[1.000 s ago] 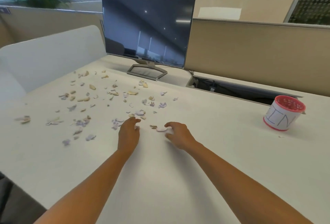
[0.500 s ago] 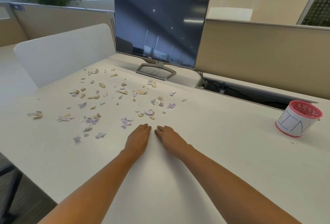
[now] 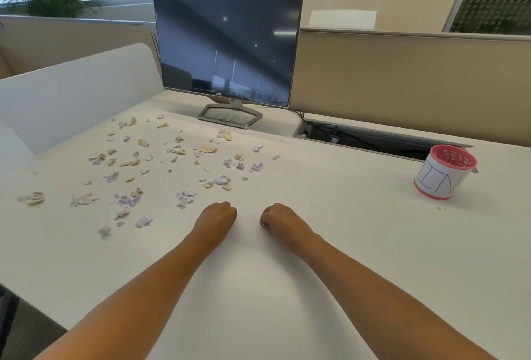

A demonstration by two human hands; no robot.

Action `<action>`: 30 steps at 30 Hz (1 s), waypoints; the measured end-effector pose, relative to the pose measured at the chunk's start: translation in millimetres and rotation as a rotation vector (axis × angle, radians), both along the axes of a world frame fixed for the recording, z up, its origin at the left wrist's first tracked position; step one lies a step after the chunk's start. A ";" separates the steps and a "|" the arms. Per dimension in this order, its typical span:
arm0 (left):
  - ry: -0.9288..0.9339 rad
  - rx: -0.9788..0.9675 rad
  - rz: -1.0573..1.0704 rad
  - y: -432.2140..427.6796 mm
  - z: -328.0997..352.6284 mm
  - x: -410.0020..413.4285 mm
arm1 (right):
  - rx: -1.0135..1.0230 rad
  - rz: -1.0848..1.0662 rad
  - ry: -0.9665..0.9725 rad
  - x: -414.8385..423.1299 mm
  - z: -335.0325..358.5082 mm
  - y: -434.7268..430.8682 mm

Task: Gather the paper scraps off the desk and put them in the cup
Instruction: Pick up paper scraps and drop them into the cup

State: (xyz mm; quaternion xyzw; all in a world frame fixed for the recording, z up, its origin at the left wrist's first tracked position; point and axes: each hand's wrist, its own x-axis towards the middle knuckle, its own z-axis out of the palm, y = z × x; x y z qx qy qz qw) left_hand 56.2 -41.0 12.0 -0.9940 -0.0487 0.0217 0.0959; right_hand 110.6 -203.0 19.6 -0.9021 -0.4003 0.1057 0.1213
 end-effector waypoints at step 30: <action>-0.221 -0.806 -0.239 -269.8 88.9 173.8 | 0.335 -0.937 -0.072 112.9 81.8 -247.2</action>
